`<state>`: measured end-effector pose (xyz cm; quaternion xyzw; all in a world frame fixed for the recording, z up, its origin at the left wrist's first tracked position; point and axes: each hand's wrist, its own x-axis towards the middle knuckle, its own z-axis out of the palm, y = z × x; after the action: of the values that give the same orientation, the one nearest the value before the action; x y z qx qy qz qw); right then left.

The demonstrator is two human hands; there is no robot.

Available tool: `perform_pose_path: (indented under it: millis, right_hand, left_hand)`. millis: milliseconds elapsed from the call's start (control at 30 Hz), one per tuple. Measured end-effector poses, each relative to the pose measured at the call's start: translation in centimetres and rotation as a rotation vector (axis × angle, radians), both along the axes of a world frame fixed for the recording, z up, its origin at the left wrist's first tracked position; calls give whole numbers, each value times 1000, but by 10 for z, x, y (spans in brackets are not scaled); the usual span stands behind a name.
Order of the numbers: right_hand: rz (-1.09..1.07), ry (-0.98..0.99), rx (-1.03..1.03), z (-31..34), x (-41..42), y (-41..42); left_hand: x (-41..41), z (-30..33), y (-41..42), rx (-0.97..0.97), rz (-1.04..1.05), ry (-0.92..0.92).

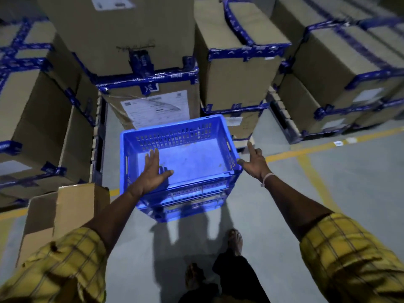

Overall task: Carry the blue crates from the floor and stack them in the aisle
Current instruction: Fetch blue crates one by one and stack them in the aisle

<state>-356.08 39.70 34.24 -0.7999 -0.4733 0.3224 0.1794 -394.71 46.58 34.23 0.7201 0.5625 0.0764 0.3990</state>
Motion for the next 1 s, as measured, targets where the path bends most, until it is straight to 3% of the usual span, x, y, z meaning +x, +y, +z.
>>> perform_pose_path:
  millis: [367,633,1000]
  right_hand:
    - [-402,128,253,71,93,-150]
    - [-746,146,343,78,210,-273]
    - [-1037,110,401,101,362,-399]
  left_hand:
    - [165,74,-39,-75,-263,-297]
    - [345,95,-79,-158,-484,-391]
    - [582,98,-141,-193,-762,-427]
